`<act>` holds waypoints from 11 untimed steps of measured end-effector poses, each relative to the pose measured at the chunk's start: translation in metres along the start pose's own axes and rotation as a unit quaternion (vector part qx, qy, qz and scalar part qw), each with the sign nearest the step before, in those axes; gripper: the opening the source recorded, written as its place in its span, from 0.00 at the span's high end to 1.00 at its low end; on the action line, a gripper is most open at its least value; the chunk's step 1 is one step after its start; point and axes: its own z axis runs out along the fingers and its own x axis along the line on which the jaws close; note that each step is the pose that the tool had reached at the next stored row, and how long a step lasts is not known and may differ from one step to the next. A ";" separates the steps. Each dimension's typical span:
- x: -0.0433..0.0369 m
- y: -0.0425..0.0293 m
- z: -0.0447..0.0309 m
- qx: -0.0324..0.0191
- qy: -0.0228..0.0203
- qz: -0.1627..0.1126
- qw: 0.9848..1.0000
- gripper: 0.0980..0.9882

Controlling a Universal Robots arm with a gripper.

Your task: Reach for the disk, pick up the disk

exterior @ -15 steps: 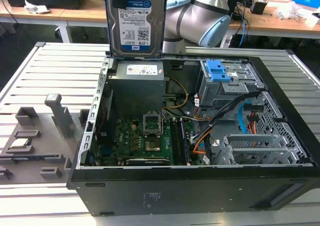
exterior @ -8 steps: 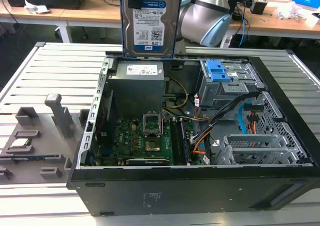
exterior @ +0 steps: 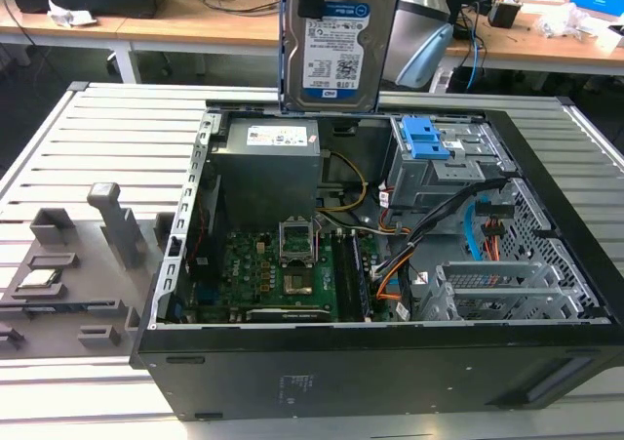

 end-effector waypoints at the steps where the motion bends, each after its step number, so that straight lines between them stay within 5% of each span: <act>1: -0.0002 -0.0052 -0.0002 0.000 0.000 0.000 1.000 0.70; 11: -0.0021 -0.0431 -0.0019 0.000 0.001 0.000 1.000 0.70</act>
